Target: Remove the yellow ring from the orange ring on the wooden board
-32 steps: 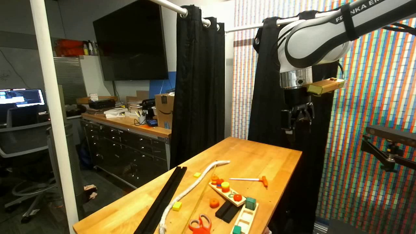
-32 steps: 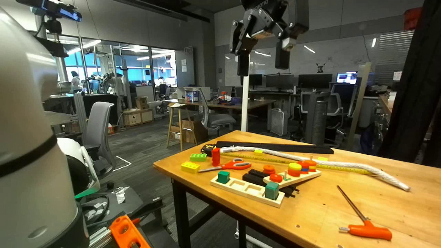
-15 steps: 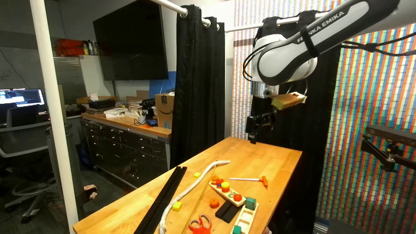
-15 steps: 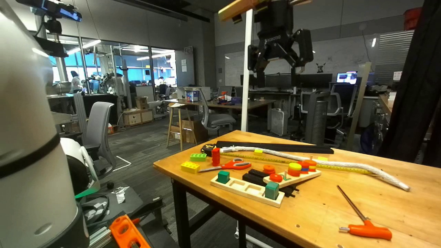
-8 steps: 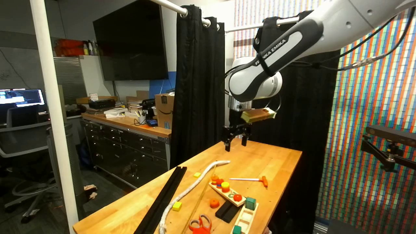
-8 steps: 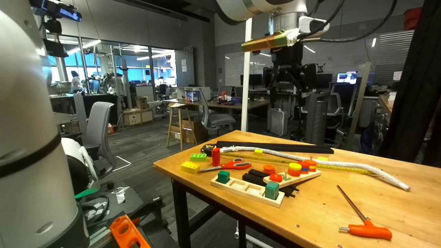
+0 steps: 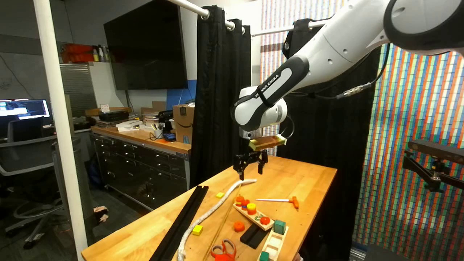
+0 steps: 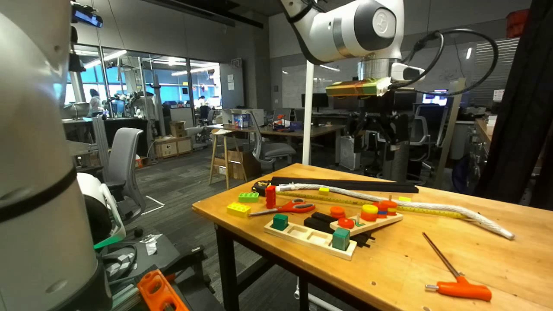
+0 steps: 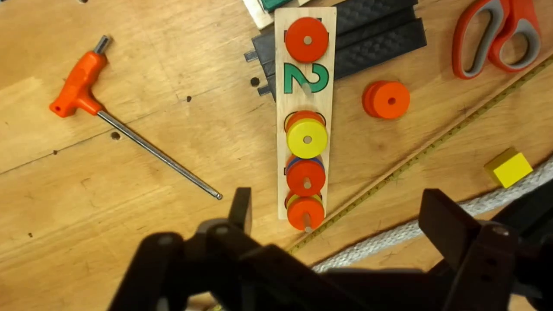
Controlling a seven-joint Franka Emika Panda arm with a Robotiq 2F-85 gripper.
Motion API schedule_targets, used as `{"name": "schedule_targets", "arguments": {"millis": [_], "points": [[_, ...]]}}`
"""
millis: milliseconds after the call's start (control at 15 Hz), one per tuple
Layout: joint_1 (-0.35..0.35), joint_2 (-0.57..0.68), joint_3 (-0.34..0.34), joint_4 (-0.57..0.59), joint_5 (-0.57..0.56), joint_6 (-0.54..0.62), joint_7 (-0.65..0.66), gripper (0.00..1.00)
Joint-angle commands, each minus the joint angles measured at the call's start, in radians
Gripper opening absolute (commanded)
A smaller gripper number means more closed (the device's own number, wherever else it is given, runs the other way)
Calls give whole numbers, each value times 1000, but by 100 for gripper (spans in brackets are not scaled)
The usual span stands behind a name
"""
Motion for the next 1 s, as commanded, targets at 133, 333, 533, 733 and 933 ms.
{"name": "schedule_targets", "arguments": {"millis": [133,333,533,733,933], "points": [[-5,149,-8,157,18,-113,0,100],[-19,192,-5,179,30,-153,-30,100],[-30,221,-3,173,33,-155,-52,100],[-40,239,2,148,28,-103,-95,100],[-47,255,7,126,28,-44,-134,100]]}}
